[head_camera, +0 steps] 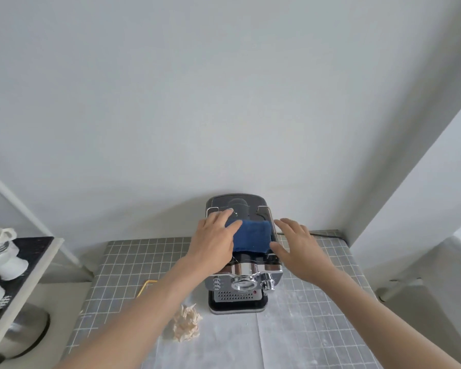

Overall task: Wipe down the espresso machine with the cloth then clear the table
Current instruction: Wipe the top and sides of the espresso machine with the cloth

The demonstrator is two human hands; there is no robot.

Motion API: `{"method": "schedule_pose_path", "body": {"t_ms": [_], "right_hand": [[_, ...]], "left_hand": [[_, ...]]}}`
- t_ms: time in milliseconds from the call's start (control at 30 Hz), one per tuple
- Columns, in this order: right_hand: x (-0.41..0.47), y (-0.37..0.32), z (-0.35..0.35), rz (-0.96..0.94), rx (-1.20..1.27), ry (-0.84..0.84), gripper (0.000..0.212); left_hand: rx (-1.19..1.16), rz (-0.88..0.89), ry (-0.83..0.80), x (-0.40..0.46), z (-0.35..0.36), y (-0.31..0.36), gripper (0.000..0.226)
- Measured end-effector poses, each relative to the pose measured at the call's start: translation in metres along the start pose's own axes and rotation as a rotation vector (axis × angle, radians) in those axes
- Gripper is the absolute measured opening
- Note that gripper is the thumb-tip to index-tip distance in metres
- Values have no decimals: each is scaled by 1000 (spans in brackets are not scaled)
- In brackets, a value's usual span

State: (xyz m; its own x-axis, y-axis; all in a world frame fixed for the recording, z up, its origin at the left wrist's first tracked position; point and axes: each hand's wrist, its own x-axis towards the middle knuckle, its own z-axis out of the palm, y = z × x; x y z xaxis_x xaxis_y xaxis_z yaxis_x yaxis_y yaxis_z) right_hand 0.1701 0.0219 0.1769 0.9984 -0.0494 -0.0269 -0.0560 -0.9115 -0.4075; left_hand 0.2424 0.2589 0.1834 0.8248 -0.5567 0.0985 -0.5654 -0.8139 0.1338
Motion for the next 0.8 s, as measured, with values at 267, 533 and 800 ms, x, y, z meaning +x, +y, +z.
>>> {"method": "schedule_pose_path", "body": {"t_ms": [267, 533, 800], "right_hand": [[-12, 10, 23, -53, -186, -23, 64], [-11, 16, 31, -101, -357, 35, 66], [-9, 18, 30, -140, -394, 50, 65]], "left_hand": [[-44, 110, -135, -1, 20, 19, 49], [28, 75, -103, -14, 30, 32, 45], [-73, -12, -184, 34, 18, 30, 42]]}}
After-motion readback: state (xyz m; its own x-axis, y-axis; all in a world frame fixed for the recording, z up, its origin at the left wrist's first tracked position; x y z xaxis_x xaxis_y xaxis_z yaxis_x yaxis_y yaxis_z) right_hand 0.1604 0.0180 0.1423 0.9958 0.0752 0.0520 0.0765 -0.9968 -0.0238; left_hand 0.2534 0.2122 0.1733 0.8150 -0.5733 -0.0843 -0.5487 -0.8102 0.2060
